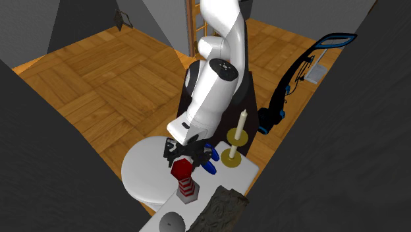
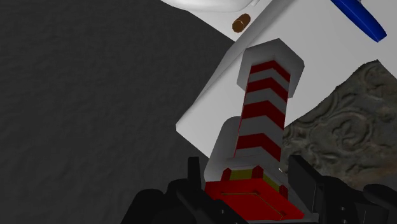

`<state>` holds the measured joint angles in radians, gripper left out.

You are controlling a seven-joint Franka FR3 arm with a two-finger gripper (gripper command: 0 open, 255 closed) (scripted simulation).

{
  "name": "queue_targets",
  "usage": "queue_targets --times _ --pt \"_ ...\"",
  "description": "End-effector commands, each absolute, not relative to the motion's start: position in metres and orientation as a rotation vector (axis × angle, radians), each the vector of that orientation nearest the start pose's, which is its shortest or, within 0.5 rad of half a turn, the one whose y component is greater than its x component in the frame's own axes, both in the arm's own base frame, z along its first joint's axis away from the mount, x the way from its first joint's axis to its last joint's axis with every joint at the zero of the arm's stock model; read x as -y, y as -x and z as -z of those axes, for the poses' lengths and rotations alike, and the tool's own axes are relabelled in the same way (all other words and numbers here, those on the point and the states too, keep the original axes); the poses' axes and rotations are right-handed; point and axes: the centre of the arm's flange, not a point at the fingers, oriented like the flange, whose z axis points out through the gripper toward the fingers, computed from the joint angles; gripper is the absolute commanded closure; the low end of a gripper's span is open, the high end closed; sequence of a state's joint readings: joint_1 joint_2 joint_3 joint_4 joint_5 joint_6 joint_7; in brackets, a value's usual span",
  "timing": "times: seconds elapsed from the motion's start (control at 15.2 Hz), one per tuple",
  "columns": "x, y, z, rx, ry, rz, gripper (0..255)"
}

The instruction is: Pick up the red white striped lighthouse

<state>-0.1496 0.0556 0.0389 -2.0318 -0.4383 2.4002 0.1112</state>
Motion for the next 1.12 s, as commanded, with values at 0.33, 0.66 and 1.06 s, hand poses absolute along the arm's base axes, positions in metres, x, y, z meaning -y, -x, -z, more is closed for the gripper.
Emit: queue_targets --times 0.33,0.66,1.06 --pt "0.069 -0.588 -0.452 0.098 3.439 0.535 255" --pt "0.069 -0.588 -0.478 0.098 3.439 0.535 255" --pt "0.069 -0.588 -0.510 0.098 3.439 0.535 255"
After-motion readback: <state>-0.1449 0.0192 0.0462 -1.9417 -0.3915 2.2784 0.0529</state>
